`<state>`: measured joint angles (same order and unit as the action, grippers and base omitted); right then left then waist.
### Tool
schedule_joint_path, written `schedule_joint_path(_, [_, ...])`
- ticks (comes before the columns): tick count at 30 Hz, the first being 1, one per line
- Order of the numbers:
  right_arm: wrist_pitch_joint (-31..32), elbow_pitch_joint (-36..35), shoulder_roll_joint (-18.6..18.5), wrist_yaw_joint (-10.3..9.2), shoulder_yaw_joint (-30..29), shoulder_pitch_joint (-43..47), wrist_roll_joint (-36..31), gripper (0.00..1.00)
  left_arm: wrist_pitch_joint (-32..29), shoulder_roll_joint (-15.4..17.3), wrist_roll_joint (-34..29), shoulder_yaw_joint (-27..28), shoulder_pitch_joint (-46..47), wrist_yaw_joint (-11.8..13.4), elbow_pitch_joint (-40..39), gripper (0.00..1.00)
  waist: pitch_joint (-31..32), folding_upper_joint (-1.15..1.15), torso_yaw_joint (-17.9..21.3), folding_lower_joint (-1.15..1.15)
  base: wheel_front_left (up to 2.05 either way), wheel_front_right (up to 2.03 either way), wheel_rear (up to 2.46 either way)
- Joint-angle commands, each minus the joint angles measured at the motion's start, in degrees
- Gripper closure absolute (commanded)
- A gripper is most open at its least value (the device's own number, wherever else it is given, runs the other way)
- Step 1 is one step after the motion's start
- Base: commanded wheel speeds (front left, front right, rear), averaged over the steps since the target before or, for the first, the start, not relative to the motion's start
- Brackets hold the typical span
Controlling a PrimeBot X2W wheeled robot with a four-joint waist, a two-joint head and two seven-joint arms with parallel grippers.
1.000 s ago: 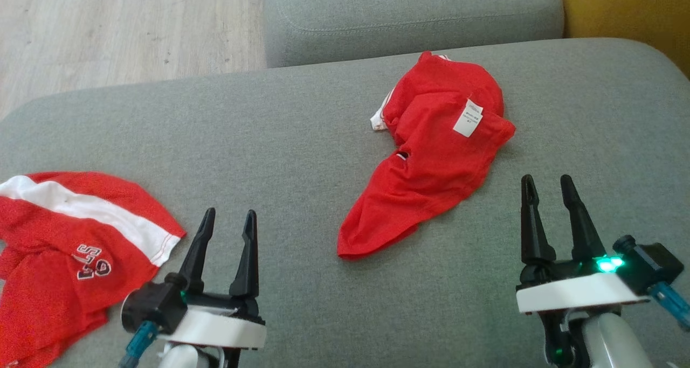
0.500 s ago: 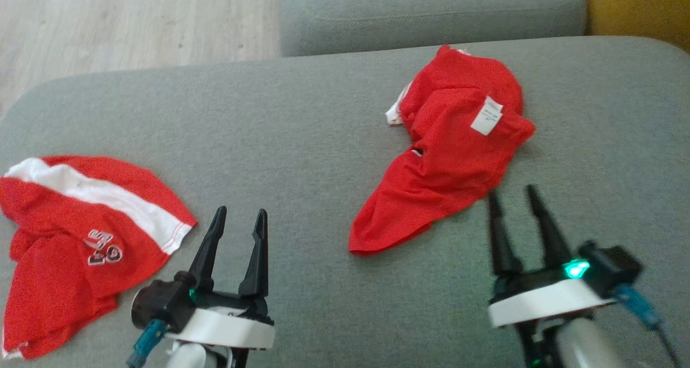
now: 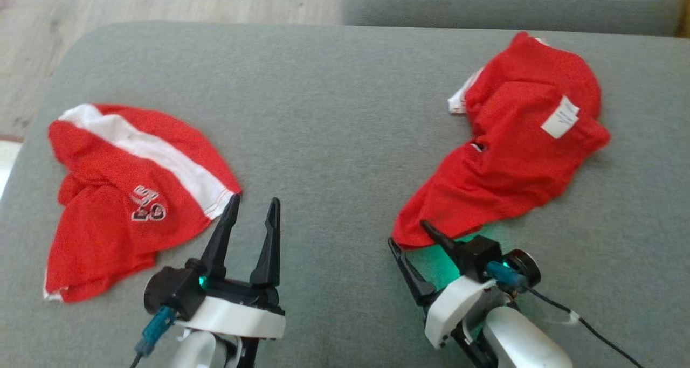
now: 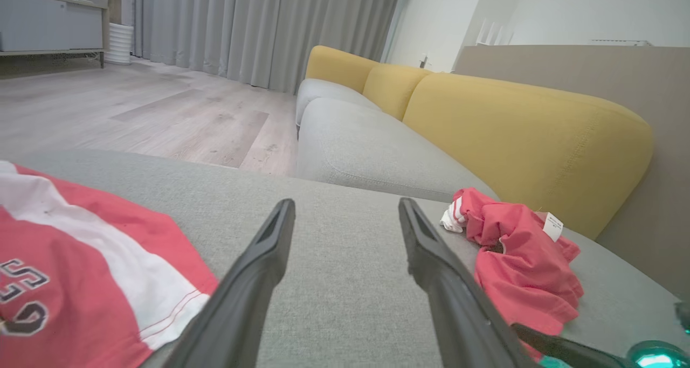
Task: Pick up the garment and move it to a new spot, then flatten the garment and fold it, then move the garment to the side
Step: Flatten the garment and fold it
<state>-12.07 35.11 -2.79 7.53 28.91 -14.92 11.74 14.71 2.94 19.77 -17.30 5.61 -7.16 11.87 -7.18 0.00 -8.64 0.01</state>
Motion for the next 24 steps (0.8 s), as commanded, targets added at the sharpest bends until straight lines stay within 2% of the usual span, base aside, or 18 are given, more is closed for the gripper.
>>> schedule_joint_path(1, [0.6, 0.6, -0.1, -0.04, 1.5, -2.4, -1.2, 0.00, 0.3, -0.1, 0.5, 1.2, 2.1, -0.3, -1.6, 0.00, -0.5, 0.00, -1.5, -0.01, 0.00, 0.00, 0.00])
schedule_joint_path(6, [4.1, 7.7, -0.1, -0.04, 1.3, -4.9, -4.0, 0.00, 0.3, -0.1, 1.2, 1.1, 2.1, -0.3, -1.2, 0.00, -0.5, 0.00, -2.7, -0.01, 0.00, 0.00, 0.00])
schedule_joint_path(10, [5.4, 10.2, -0.1, -0.04, 0.5, -5.6, -4.5, 0.00, 0.3, -0.1, 1.5, 1.2, 1.9, -0.3, -1.2, 0.00, -0.3, 0.00, -2.8, -0.01, 0.00, 0.00, 0.00])
schedule_joint_path(11, [5.6, 10.5, -0.1, -0.04, 0.6, -5.7, -4.5, 0.19, 0.3, -0.1, 1.5, 1.3, 1.9, -0.3, -1.2, 0.00, -0.2, 0.00, -2.7, -0.01, 0.00, 0.00, 0.00])
schedule_joint_path(13, [5.8, 10.9, -0.1, -0.04, 0.8, -5.9, -4.3, 1.00, 0.3, -0.1, 1.7, 1.4, 1.8, -0.3, -1.2, 0.00, -0.1, 0.00, -2.5, -0.01, 0.00, 0.00, 0.00])
schedule_joint_path(18, [4.0, 10.0, -0.1, -0.04, 1.5, -6.4, -3.4, 1.00, 0.3, -0.1, 2.0, 1.5, 1.9, -0.3, -1.1, 0.00, 0.2, 0.00, -1.5, -0.01, 0.00, 0.00, 0.00])
schedule_joint_path(24, [-0.1, 4.6, -0.1, -0.04, 4.2, -9.7, 1.4, 1.00, 0.3, -0.1, 2.3, 2.0, 1.9, -0.3, -0.9, 0.00, 1.5, 0.00, -0.5, -0.01, 0.00, 0.00, 0.00])
